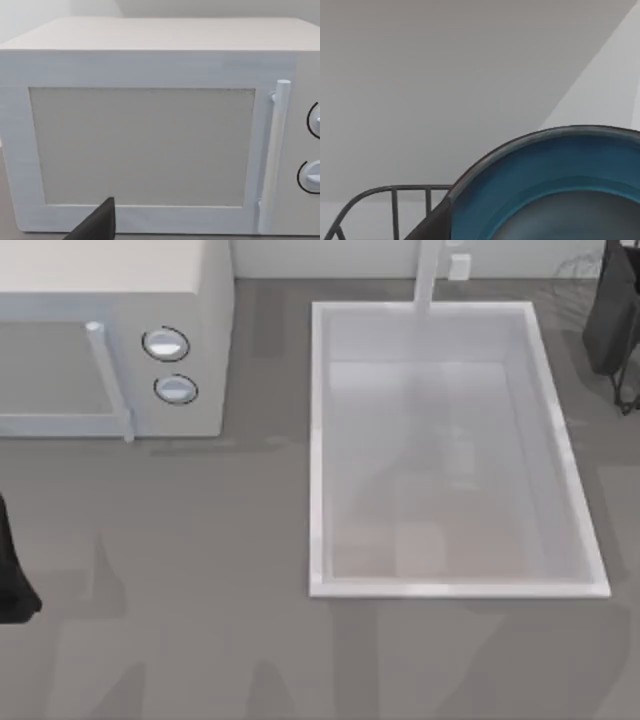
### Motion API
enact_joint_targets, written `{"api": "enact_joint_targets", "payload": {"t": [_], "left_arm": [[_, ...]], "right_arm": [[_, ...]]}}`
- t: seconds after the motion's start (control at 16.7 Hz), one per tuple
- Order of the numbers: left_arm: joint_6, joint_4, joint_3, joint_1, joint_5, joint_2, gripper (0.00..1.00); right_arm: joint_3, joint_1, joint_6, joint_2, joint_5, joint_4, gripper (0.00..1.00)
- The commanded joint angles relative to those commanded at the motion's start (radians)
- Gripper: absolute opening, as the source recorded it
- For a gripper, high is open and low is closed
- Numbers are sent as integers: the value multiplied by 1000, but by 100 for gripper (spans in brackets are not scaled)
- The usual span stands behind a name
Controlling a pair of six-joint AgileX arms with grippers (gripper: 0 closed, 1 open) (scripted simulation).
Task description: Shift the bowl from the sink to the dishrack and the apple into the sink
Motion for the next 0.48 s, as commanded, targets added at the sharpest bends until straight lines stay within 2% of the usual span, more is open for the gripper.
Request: {"api": "enact_joint_targets", "payload": {"t": [0.48], "left_arm": [[0,0,0,0,0,0,100]], "right_arm": [[-15,5,0,-31,2,-15,100]]}}
